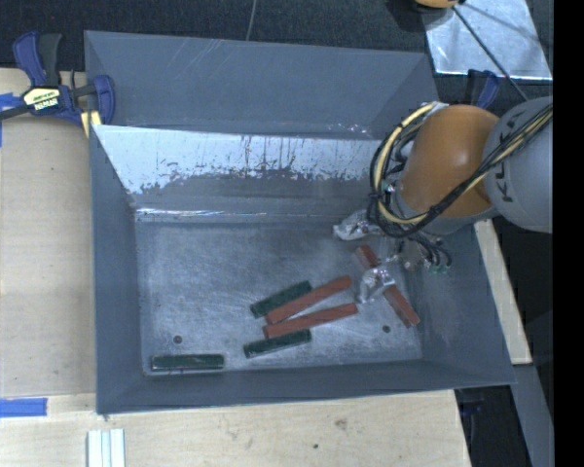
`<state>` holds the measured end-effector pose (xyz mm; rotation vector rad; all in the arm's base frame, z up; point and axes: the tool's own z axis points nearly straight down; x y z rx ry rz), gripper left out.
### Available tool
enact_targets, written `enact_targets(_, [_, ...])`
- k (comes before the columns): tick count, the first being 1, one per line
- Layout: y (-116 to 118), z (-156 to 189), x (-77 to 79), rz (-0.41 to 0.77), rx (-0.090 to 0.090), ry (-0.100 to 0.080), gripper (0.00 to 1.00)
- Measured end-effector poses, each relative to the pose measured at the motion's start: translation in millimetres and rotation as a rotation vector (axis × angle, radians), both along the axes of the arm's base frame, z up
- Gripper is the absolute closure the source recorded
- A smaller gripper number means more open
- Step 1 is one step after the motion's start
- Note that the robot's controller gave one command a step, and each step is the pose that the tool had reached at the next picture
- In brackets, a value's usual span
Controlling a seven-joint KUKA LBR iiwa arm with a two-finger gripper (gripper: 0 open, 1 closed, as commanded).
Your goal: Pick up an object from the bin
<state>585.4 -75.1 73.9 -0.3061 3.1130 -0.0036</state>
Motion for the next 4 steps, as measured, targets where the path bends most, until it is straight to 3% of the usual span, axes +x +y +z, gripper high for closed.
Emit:
enact_targets(1, [0.0,-0.1,-0.1,0.001,0.000,0.000,0.00])
enact_targets(2, [13.1,3.1,-72.8,0.397,-0.009,-0.015,1.00])
enact_targets(3, [13.1,3.0,-72.8,0.398,-0.009,-0.015,1.00])
enact_targets(4, [21.5,136.2,-70.0,0.431,-0.002,0.010,1.00])
